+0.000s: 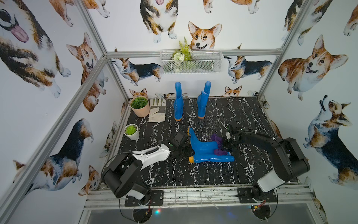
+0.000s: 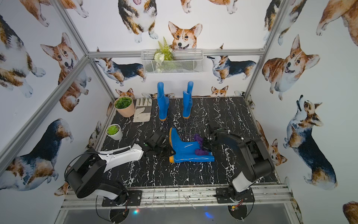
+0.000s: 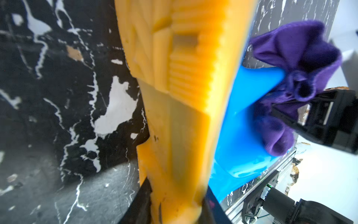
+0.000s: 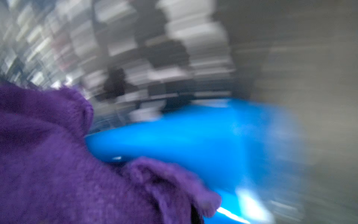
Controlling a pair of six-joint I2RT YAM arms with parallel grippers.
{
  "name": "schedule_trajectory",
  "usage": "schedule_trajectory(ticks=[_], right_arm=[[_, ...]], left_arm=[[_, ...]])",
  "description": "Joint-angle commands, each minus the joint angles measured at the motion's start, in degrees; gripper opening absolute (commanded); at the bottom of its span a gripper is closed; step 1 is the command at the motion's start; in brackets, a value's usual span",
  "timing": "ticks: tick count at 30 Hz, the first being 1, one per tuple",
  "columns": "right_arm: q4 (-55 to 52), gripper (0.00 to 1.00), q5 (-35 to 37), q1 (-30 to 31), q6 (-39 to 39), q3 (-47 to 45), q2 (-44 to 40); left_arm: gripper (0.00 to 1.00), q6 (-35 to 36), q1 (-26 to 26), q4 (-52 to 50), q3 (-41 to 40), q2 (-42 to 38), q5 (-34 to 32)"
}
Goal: Wipe the rubber boots with a cloth
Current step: Wipe the dirt off the rubber boot.
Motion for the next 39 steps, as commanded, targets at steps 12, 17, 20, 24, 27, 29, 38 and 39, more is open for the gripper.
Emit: schedule_trajectory(ticks=[12, 17, 20, 24, 27, 29, 38, 39], right_arm=[[-4.34, 0.00, 9.97, 18.26, 2.99, 13.41, -7.98], [-1.76, 0.00, 8.46, 29.69, 4.10, 18.69, 3.34], [-1.30, 0.00, 6.27, 32.70, 3.47, 20.22, 8.83], [-3.48, 0.00, 6.67, 30.92, 2.35, 18.39, 12.04], [-2.97, 0.00, 5.84, 24.26, 1.23, 11.91, 10.43], [-3.53, 0.00, 5.20, 18.36, -0.01, 7.34, 8.26], [-9.72, 0.00, 7.08, 5.73, -3.49, 4.03, -6.83], [-9.49, 0.00, 7.85, 8.68, -2.61, 5.68, -6.93]], left_arm=[[0.59, 3.17, 0.80, -7.14, -1.18, -12.42, -12.56], [0.58, 2.09, 0.74, -3.26, -3.53, -10.44, -8.84], [0.56, 1.08, 0.75, -0.31, -4.00, -7.41, -6.08], [0.55, 0.67, 0.81, 0.67, -3.13, -3.81, -4.16], [0.55, 0.88, 0.74, 0.14, -2.83, -2.44, -3.97], [0.55, 0.94, 0.75, -0.02, -2.86, -2.24, -3.92], [0.53, 2.24, 0.84, -1.11, -1.70, -1.14, -3.88], [0.51, 2.23, 0.90, -0.93, -1.45, -0.54, -3.50]])
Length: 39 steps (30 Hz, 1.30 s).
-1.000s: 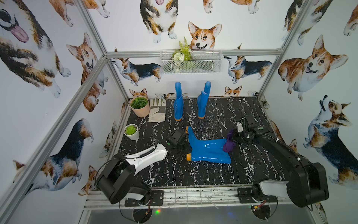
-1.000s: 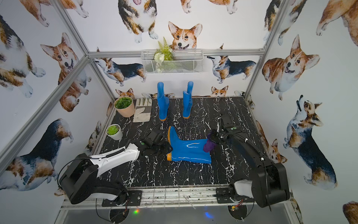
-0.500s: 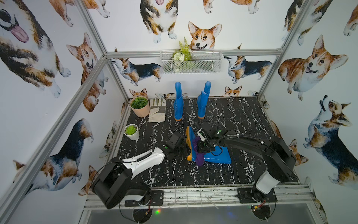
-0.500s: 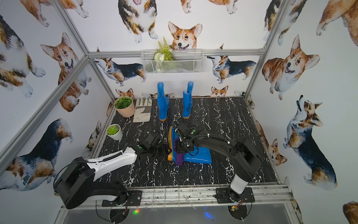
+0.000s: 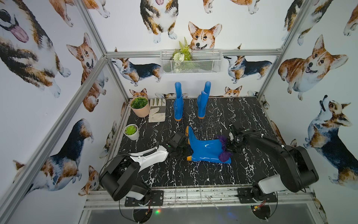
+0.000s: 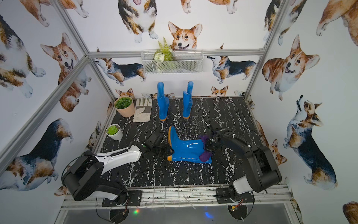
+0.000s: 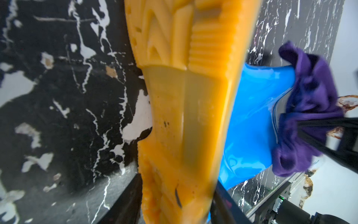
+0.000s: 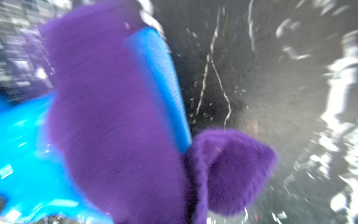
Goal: Wipe the rubber boots with a cloth
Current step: Wipe the dirt off the rubber boot.
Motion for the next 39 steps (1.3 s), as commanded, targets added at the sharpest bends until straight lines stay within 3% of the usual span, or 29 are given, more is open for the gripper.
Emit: schedule_trajectory(ticks=[1, 6, 8, 11, 14, 17, 19, 22, 25, 27, 31, 35, 39], right_arm=[[-1.70, 0.00, 3.58, 7.26, 0.46, 4.38, -0.61], [4.86, 0.00, 1.55, 24.45, 4.97, 13.59, 10.06], [5.76, 0.00, -1.12, 28.03, 5.16, 17.44, 16.51], [4.89, 0.00, -2.30, 28.01, 4.07, 17.94, 21.39], [3.27, 0.00, -1.81, 23.81, 2.47, 13.32, 20.72], [4.31, 0.00, -3.54, 14.58, 2.86, 4.20, 14.54], [6.40, 0.00, -7.89, 4.54, 3.49, -3.23, 7.51], [9.09, 0.00, -15.34, -7.53, 3.72, -10.18, -0.24], [4.88, 0.00, -13.27, -9.94, 2.40, -8.76, -5.12], [4.46, 0.00, -11.96, -7.45, 3.65, -6.81, -7.28], [4.80, 0.00, -2.03, 7.08, 5.73, 0.76, -6.45], [7.15, 0.00, 0.77, 20.03, 6.41, 8.18, 4.84], [7.84, 0.00, -1.68, 26.26, 4.71, 14.38, 17.77]], left_arm=[[0.49, 0.26, 0.10, -1.84, 0.94, 1.77, 0.18], [0.44, -0.80, 0.15, -0.80, 0.88, 3.00, 0.75], [0.43, -0.84, 0.13, -1.18, 0.92, 2.70, 0.72], [0.41, -0.89, 0.15, -2.32, 0.93, 1.82, 0.18], [0.35, -0.59, 0.25, -2.91, 1.08, 1.40, 0.10], [0.21, -0.48, 0.38, -2.91, 1.72, 2.06, 0.74], [0.14, -0.38, 0.34, -2.91, 2.20, 2.64, 1.20], [0.13, -0.48, 0.49, -2.69, 2.30, 2.92, 0.99], [0.12, -0.49, 0.52, -2.64, 2.34, 3.00, 1.05], [0.13, -0.49, 0.58, -2.86, 2.60, 2.99, 1.14], [0.13, -0.34, 0.52, -3.60, 3.28, 2.92, 1.04], [0.18, -0.48, 0.52, -3.68, 3.48, 3.17, 1.09], [0.22, -0.55, 0.52, -3.97, 3.82, 4.38, 2.75]])
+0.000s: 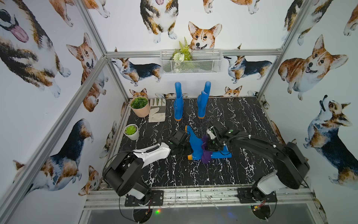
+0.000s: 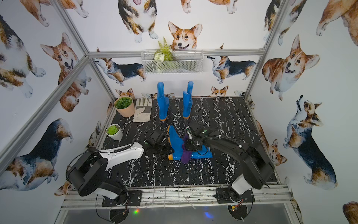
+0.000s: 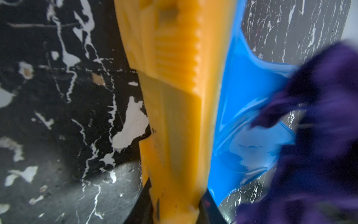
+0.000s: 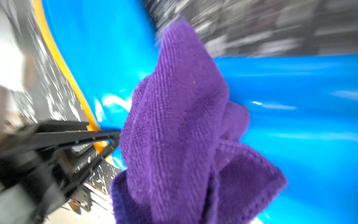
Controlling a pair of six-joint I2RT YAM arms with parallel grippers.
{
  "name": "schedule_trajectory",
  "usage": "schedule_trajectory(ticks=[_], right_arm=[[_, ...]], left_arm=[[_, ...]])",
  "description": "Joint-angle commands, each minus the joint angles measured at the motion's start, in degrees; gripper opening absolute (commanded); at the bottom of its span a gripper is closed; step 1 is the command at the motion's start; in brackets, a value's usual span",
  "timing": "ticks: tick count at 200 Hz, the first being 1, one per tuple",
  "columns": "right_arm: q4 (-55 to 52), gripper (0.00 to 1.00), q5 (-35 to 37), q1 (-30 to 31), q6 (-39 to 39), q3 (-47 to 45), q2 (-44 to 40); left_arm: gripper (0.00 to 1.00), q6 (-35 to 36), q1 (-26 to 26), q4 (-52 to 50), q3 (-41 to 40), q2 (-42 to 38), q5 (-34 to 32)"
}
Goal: Wipe the rubber boots with a cloth
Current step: Wipe the dirt off the rubber boot.
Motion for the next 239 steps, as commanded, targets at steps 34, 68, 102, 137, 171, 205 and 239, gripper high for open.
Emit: schedule_trajectory(ticks=[34, 68, 102, 137, 171, 205, 239], right_arm=[[1.50, 0.00, -2.47, -6.18, 0.62, -5.85, 3.52], [0.28, 0.00, -4.74, -21.80, -0.97, -17.44, -10.62], [-7.26, 0.00, -1.17, -33.24, -4.85, -18.06, -24.68], [-10.32, 0.00, 3.76, -30.38, -5.02, -13.99, -32.38], [-5.98, 0.00, 8.83, -12.78, -0.87, -9.58, -24.98], [-1.32, 0.00, 8.27, 1.42, -0.13, -1.64, -7.79], [-5.89, 0.00, 14.04, 2.43, -4.71, 0.69, -0.41]], left_arm=[[0.22, -1.68, 0.23, -2.95, -1.43, -0.26, 0.20], [0.20, -0.24, 0.74, -7.56, 0.95, -0.54, -0.78], [0.17, 0.68, 1.25, -9.87, 3.46, -0.76, 0.12], [0.16, 0.88, 1.30, -10.80, 4.13, -1.74, -0.32], [0.13, -0.54, 1.33, -8.97, 2.91, -1.51, -0.07], [0.10, -3.61, 1.26, -5.87, 1.30, -1.57, 0.79], [0.00, -2.30, 1.32, -7.86, 2.14, -1.65, 2.57]])
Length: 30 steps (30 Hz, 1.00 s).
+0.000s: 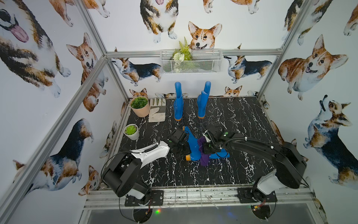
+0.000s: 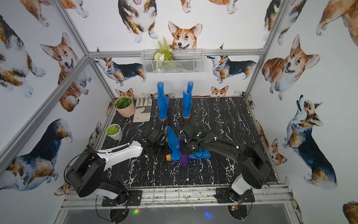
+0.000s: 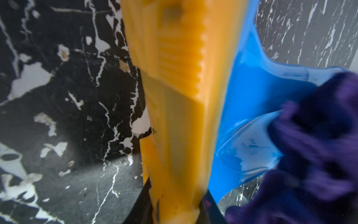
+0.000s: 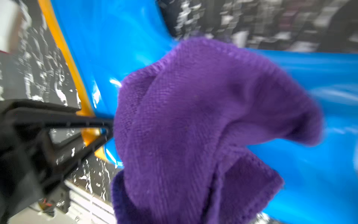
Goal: Wipe the rubber boots with a cloth
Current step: Wipe the dirt off the rubber boot.
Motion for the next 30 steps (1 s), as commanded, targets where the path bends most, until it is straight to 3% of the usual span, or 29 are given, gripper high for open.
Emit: schedule_trajectory(ticks=[1, 4, 9, 12, 14, 17, 21, 23, 26, 30], right_arm=[[-3.57, 0.00, 5.89, -0.54, -3.18, 0.02, 1.87], [-5.66, 0.00, 6.07, -7.72, -4.61, -5.74, -2.61], [-2.58, 0.00, -4.39, -29.42, -3.66, -18.24, -20.37], [-4.47, 0.00, -1.22, -30.26, -4.57, -17.93, -27.39], [-5.02, 0.00, 2.98, -26.00, -3.87, -16.60, -31.67], [-3.97, 0.00, 16.18, -10.44, -3.09, -13.69, -32.37], [0.17, 0.00, 25.98, 8.24, -3.61, -8.68, -23.52], [1.85, 0.00, 27.21, 14.00, -5.27, -5.40, -17.55], [1.89, 0.00, 26.57, 16.27, -7.30, -0.60, -9.16], [5.73, 0.00, 24.92, 16.28, -12.44, 1.15, -4.04]], left_arm=[[0.00, -1.28, 0.13, -1.41, 0.61, -0.28, 2.13], [0.00, -0.11, 0.63, -3.67, 1.44, -0.76, 2.47], [0.00, 1.11, 2.79, -4.32, 4.76, 0.44, 7.81], [0.00, 0.40, 3.64, -6.98, 7.35, 1.51, 9.45], [0.00, -0.90, 4.05, -7.15, 8.04, 1.37, 10.12], [0.00, -3.59, 4.73, -5.39, 8.22, 0.66, 12.21], [0.00, -6.25, 5.72, -4.48, 8.54, 0.04, 14.71], [0.00, -7.40, 6.19, -3.28, 8.20, -0.45, 16.04], [0.00, -7.99, 6.57, -1.01, 7.95, -0.85, 19.04], [0.00, -5.63, 6.62, -4.26, 9.00, -1.16, 20.75]])
